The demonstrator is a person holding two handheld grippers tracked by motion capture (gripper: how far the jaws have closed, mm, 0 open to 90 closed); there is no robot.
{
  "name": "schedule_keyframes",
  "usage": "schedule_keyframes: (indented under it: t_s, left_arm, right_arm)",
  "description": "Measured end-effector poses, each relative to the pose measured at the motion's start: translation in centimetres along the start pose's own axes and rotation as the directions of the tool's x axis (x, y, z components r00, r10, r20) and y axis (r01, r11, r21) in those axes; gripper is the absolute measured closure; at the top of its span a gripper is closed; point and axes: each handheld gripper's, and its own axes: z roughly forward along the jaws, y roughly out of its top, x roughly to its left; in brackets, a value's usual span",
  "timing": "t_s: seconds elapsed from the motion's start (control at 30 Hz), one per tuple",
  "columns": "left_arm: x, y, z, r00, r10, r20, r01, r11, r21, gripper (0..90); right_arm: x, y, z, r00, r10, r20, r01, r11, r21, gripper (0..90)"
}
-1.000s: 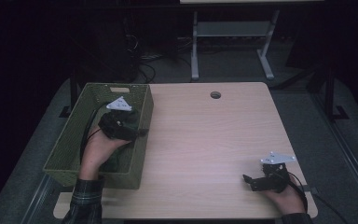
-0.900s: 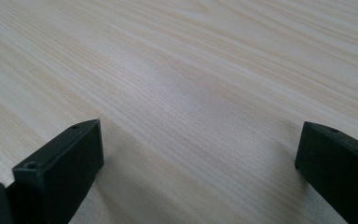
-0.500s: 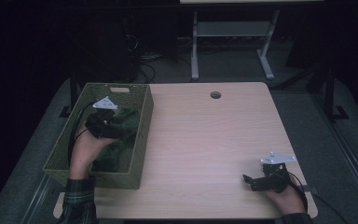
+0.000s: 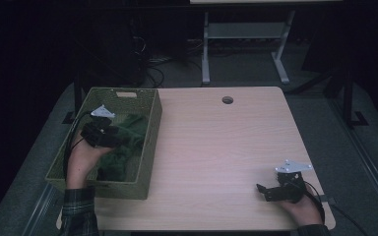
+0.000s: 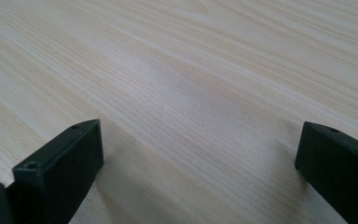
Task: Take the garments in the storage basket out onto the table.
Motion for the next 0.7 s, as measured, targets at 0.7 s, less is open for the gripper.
schedule_keyframes:
  t_s: [0.7]
  left_arm:
    - [1.7,-2.2,3.9,0.9996,-0.026,-0.01,0.027,0.9841,0.176,31.4]
  right_arm:
    - [0.0,0.0,0.0,1.0,0.0,0.0,0.0,1.0,0.0,0.5]
